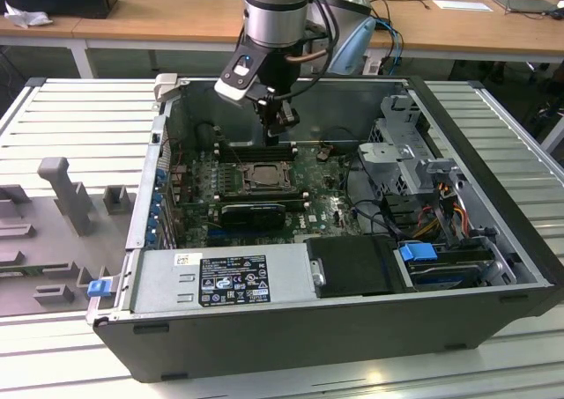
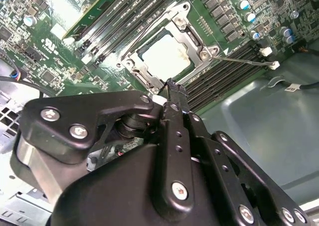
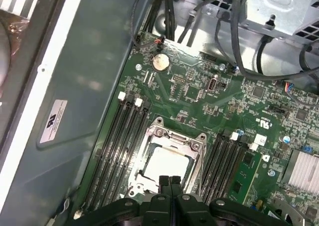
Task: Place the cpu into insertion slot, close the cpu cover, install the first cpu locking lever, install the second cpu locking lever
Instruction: 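Install the first cpu locking lever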
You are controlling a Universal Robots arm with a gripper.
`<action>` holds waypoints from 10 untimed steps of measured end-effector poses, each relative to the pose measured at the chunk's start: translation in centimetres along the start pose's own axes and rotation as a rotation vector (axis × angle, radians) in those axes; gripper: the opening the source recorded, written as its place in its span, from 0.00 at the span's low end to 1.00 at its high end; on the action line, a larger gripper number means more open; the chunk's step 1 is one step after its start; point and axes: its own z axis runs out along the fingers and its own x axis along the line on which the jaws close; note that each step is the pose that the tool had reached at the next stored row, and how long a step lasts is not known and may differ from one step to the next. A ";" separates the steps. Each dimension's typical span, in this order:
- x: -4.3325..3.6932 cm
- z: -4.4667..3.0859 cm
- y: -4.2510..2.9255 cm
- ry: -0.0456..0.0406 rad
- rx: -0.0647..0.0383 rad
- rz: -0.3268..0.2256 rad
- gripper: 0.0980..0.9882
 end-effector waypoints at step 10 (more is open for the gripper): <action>0.00 0.00 0.00 0.0034 0.003 -0.119 0.01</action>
